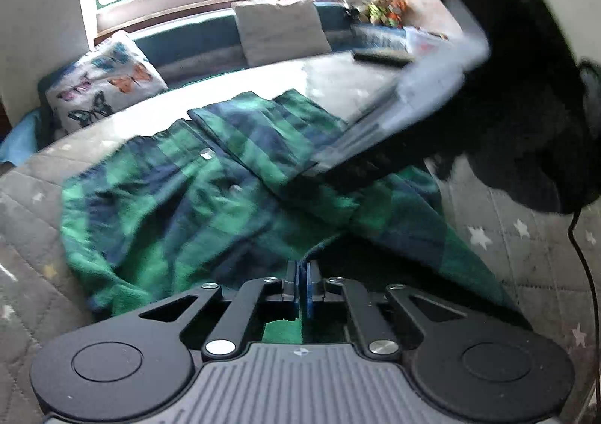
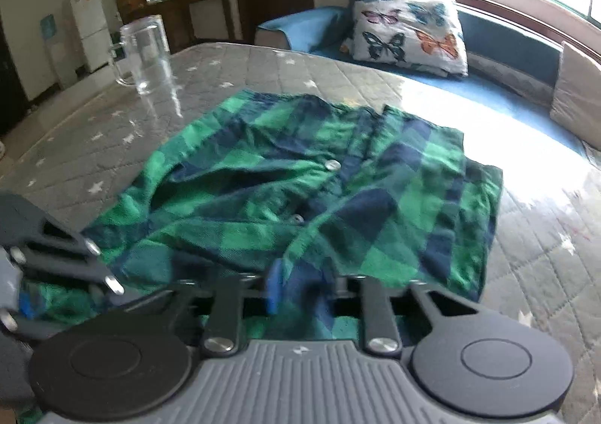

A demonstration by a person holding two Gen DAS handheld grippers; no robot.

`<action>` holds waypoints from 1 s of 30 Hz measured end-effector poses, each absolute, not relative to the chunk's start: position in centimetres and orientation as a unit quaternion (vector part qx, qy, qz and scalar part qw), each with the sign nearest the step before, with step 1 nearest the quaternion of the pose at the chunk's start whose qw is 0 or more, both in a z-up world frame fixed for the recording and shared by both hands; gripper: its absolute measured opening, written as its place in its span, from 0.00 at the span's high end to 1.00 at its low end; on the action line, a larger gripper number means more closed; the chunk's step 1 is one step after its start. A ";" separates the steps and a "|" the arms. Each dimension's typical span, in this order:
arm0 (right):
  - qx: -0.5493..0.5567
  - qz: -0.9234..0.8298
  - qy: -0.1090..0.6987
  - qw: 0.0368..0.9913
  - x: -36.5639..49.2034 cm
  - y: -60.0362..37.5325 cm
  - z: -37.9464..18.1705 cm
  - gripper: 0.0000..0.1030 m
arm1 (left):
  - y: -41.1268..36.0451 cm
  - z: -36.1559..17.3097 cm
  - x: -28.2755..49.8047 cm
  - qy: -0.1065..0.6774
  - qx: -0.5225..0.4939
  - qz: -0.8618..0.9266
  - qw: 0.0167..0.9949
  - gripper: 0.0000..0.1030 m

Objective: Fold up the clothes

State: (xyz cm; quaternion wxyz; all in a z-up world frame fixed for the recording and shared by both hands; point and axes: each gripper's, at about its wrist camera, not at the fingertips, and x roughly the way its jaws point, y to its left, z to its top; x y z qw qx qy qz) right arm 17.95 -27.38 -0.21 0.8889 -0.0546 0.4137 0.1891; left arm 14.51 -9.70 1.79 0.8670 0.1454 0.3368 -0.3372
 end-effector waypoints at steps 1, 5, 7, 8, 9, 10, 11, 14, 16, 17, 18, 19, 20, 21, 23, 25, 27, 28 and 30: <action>-0.052 0.184 0.413 0.891 17.8 -27.8 -0.2 0.88 | -9.2 2.3 14.6 0.331 0.139 -0.329 0.873 0.97; -0.042 0.166 0.407 0.897 16.9 -29.1 0.1 0.92 | -6.8 4.1 15.0 0.310 0.112 -0.293 0.898 0.97; -0.043 0.155 0.403 0.901 16.7 -29.5 0.3 0.93 | -5.3 5.1 15.2 0.300 0.098 -0.271 0.909 0.97; -0.042 0.151 0.403 0.902 16.6 -29.7 0.3 0.93 | -4.3 5.5 15.3 0.296 0.089 -0.260 0.915 0.97; -0.041 0.147 0.403 0.902 16.5 -30.0 0.4 0.93 | -3.2 5.9 15.3 0.292 0.080 -0.248 0.920 0.97; -0.040 0.143 0.404 0.903 16.3 -30.2 0.5 0.93 | -2.1 6.3 15.3 0.288 0.071 -0.235 0.926 0.97; -0.041 0.140 0.404 0.903 16.2 -30.3 0.4 0.93 | -1.0 6.7 15.3 0.284 0.062 -0.221 0.931 0.97; -0.044 0.134 0.406 0.903 16.0 -30.4 0.3 0.93 | 2.5 7.4 14.8 0.277 0.037 -0.173 0.945 0.97; -0.048 0.129 0.406 0.903 15.8 -30.4 0.3 0.93 | 4.8 7.7 14.4 0.273 0.022 -0.139 0.952 0.97; -0.047 0.128 0.407 0.903 15.8 -30.4 0.2 0.93 | 6.0 7.7 14.1 0.273 0.016 -0.122 0.954 0.97; -0.046 0.126 0.408 0.903 15.9 -30.4 0.2 0.93 | 7.1 7.6 13.9 0.274 0.012 -0.103 0.956 0.97; -0.047 0.124 0.408 0.904 15.8 -30.4 0.1 0.93 | 8.2 7.4 13.7 0.276 0.009 -0.082 0.958 0.97; -0.048 0.123 0.408 0.903 15.8 -30.5 0.0 0.93 | 9.4 7.1 13.5 0.277 0.006 -0.061 0.959 0.98; -0.049 0.121 0.409 0.903 15.8 -30.5 0.0 0.93 | 10.5 6.8 13.4 0.279 0.003 -0.040 0.959 0.98; -0.050 0.118 0.410 0.903 15.8 -30.5 -0.1 0.93 | 12.7 5.8 13.1 0.289 -0.005 0.003 0.957 0.98; -0.054 0.114 0.413 0.902 15.8 -30.6 -0.2 0.91 | 14.9 4.7 13.0 0.304 -0.017 0.037 0.952 0.98; -0.059 0.111 0.413 0.902 15.8 -30.5 -0.2 0.88 | 16.5 3.7 12.9 0.317 -0.013 0.065 0.946 0.98; -0.063 0.109 0.412 0.902 15.8 -30.5 -0.2 0.85 | 17.1 3.4 12.8 0.320 -0.008 0.078 0.944 0.98; -0.067 0.109 0.410 0.903 15.9 -30.4 0.1 0.81 | 18.3 2.8 12.6 0.324 -0.003 0.105 0.940 0.98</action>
